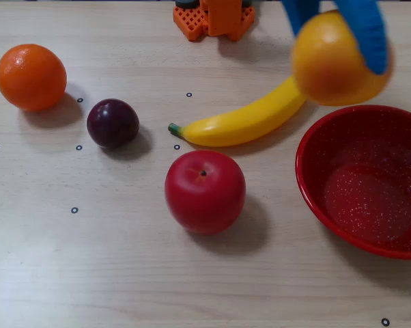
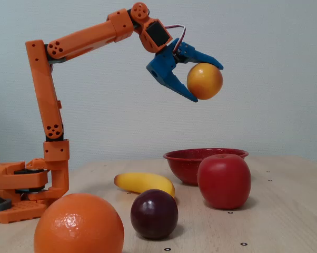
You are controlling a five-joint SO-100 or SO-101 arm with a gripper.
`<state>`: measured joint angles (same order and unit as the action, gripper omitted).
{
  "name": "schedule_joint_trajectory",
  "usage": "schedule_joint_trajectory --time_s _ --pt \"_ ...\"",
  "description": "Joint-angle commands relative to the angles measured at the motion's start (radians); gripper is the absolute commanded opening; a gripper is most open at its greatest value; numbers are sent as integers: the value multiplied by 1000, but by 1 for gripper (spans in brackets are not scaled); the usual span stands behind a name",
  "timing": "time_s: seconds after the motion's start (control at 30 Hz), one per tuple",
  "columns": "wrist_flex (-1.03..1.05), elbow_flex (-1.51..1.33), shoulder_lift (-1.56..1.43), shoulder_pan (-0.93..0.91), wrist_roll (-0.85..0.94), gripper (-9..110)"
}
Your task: Put peach in the red bowl.
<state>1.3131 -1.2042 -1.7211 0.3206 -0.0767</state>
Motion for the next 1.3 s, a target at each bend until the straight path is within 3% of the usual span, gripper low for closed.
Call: schedule_joint_trajectory --time_s 0.0,0.47,1.07,1.2,1.27 --pt "-51 104 -23 44 -32 0" --pt "-66 184 241 170 -25 0" --pt "-58 310 595 184 87 0" --pt "-41 305 611 195 91 30" --pt "-35 307 614 206 106 35"
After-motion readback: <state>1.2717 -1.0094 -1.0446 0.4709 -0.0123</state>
